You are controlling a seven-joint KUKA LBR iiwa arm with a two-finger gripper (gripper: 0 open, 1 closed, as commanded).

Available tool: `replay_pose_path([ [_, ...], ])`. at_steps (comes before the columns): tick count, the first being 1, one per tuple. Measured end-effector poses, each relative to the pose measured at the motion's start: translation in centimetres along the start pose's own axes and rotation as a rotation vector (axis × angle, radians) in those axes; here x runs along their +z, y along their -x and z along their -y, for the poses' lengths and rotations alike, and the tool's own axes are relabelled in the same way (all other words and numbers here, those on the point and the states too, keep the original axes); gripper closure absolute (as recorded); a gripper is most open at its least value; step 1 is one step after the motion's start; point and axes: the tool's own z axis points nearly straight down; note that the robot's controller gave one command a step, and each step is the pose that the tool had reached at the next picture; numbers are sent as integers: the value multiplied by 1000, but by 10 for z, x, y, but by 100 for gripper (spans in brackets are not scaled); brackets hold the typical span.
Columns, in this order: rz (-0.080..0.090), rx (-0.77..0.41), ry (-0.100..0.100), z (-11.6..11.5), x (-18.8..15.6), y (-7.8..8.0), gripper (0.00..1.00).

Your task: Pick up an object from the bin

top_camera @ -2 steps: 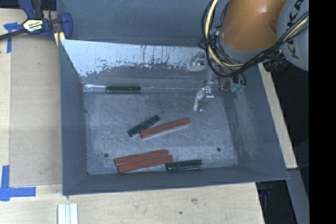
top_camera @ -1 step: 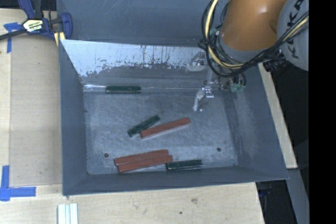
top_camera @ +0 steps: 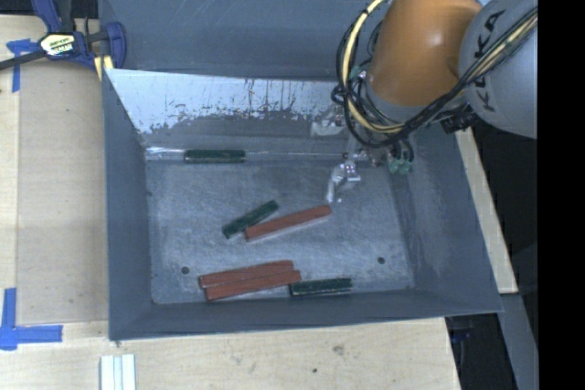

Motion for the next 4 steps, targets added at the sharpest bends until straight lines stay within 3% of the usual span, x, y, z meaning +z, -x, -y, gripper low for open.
replay_pose_path([
  [1,-4,9,0,-14,57,13,0],
  [2,18,-82,3,2,108,-9,100],
  [3,18,-82,3,2,108,-9,100],
  [4,-15,-96,1,7,69,-14,100],
])
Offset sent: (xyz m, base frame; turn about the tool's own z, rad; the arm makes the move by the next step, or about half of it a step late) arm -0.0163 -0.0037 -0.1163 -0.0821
